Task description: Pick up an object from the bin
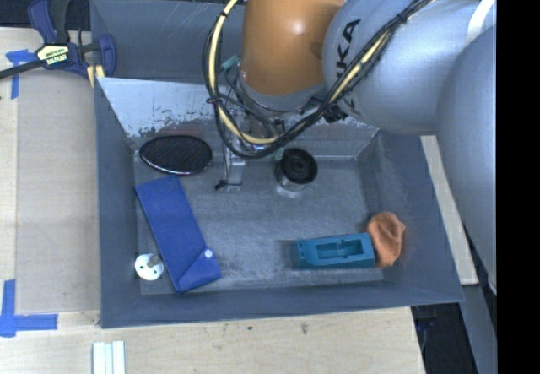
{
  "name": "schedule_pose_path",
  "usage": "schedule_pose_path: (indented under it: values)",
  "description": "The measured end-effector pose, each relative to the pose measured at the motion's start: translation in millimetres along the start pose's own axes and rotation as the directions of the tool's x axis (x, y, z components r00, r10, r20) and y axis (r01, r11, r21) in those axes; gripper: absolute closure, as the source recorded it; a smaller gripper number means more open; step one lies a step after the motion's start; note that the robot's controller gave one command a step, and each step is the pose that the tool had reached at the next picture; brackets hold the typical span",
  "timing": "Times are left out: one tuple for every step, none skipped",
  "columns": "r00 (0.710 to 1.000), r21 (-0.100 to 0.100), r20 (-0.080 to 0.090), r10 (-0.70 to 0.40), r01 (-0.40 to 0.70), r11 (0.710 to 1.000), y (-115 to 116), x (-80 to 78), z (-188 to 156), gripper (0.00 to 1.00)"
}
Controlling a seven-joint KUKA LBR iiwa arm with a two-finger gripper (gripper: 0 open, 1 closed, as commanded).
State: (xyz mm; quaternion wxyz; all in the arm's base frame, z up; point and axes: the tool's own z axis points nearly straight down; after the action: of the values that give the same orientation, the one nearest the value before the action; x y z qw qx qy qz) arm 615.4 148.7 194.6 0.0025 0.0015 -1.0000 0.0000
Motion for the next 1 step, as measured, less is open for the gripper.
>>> schedule_pose_path:
  values:
    - [1.0,-0.001,0.008,0.003,-0.003,1.0,-0.7,-1.4,-5.4,0.0]
